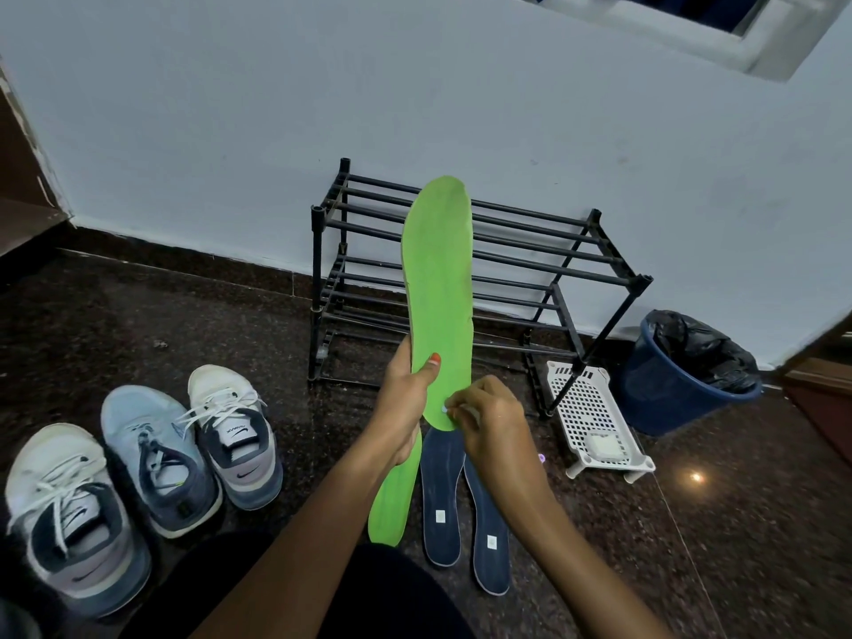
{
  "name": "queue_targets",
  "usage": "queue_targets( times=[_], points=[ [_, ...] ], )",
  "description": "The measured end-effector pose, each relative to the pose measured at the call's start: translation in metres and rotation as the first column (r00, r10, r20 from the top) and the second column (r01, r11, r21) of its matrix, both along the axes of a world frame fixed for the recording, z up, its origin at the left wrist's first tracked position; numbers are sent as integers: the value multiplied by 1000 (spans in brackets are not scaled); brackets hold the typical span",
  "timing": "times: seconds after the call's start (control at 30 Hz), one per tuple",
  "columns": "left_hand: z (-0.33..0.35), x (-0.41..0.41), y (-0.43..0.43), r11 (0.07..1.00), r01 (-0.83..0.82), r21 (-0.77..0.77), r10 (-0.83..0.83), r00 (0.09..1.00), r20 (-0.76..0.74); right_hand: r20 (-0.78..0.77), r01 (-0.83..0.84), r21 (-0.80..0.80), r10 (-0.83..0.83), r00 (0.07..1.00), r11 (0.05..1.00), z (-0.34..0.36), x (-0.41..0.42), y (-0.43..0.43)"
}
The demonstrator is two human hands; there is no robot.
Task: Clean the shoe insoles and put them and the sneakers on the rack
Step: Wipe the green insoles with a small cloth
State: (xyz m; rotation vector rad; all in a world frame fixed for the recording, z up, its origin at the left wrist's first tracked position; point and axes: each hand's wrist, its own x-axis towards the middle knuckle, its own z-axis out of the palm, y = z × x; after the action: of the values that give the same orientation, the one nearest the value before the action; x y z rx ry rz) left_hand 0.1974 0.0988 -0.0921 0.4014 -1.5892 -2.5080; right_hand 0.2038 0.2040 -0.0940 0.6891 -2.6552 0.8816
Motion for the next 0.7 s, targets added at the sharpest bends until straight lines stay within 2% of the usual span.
queue_targets(
  times=[0.13,0.27,0.37,0.53,0.7],
  points=[
    [1,0,1,1000,12,-6,-12,1000,5,30,19,28,-20,999,999,5,-3,1],
    [1,1,-1,1000,20,-16,-20,1000,-1,-29,59,8,-59,998,998,8,-10,-2],
    [1,2,-2,1000,4,-5,-4,1000,-3,-68,33,74,-28,997,997,6,-6,-3],
    [4,2,-3,999,-26,31,26,1000,4,-17,-79,182,83,996,980,5,3,0],
    [4,2,-2,991,-8,131,3,999,39,9,-120,143,120,993,982,11,3,-8]
  ],
)
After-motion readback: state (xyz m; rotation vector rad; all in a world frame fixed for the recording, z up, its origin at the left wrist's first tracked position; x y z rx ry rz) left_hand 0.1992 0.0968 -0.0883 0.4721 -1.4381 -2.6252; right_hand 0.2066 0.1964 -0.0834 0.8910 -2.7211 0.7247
